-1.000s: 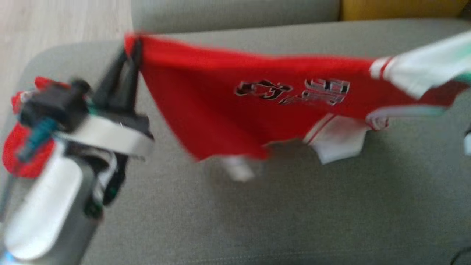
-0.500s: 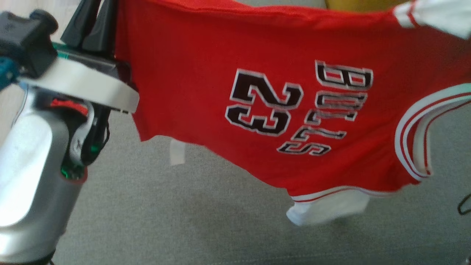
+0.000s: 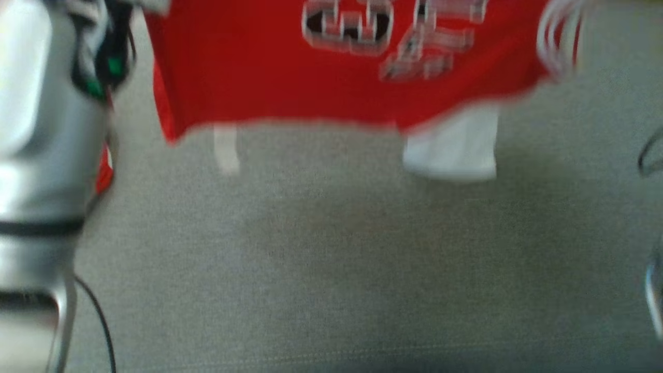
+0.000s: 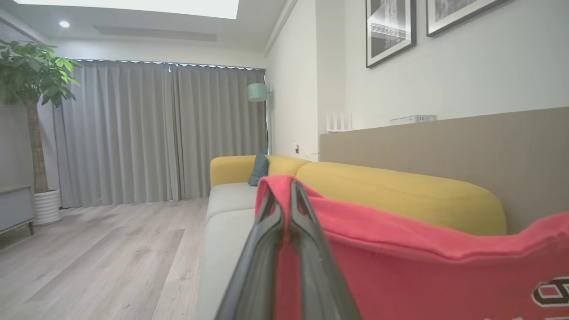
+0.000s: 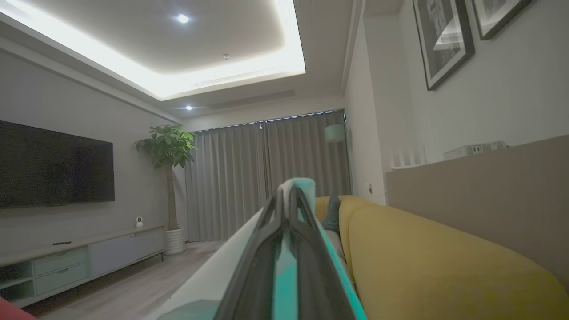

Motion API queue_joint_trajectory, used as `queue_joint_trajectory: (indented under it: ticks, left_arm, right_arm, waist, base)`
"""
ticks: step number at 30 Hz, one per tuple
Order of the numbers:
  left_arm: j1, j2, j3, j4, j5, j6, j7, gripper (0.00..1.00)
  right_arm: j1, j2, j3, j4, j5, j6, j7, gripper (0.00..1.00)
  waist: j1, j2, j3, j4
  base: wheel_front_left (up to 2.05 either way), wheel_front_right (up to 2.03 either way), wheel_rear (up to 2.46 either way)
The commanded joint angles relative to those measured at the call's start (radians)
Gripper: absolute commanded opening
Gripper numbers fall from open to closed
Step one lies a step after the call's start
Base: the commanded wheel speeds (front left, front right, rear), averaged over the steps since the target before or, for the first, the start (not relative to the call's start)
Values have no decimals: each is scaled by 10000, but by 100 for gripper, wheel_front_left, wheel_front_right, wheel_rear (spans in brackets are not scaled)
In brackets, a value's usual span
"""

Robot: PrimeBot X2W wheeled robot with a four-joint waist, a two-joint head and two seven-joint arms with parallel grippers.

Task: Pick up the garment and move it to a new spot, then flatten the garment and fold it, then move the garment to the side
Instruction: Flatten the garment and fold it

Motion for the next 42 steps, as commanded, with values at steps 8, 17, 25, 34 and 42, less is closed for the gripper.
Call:
queue_joint_trajectory:
  ticks: [8, 17, 25, 34, 42]
  left_arm:
    - [-3364, -227, 637, 3555, 113, -521, -1377, 0]
    - [-3151, -618, 861, 6449, -376, -1016, -1458, 0]
    - [-2329, -1178, 952, 7473, -464, -1264, -1617, 0]
    - [3, -1267, 1641, 5662, -29, -1251, -1625, 0]
    - [3363, -1055, 2233, 2975, 586, -1020, -1626, 0]
  right_arm:
    - [-3786, 410, 1578, 3464, 155, -9, -2111, 0]
    - [-4066, 816, 3185, 6114, 991, -9, -2998, 0]
    - [-2740, 650, 3729, 6552, 2013, -9, -3559, 0]
    - [425, 192, 3655, 4718, 2666, -9, -3780, 0]
    - [5148, -120, 2096, 899, 2080, -9, -3500, 0]
  waist:
    - [0, 0, 1783, 73]
    - [0, 0, 3292, 76]
    - [0, 0, 3808, 251]
    - [0, 0, 3256, 266]
    - [0, 0, 1815, 145]
  base:
    - [0, 0, 0]
    - [0, 0, 0]
    - [0, 0, 0]
    - [0, 0, 0]
    - [0, 0, 0]
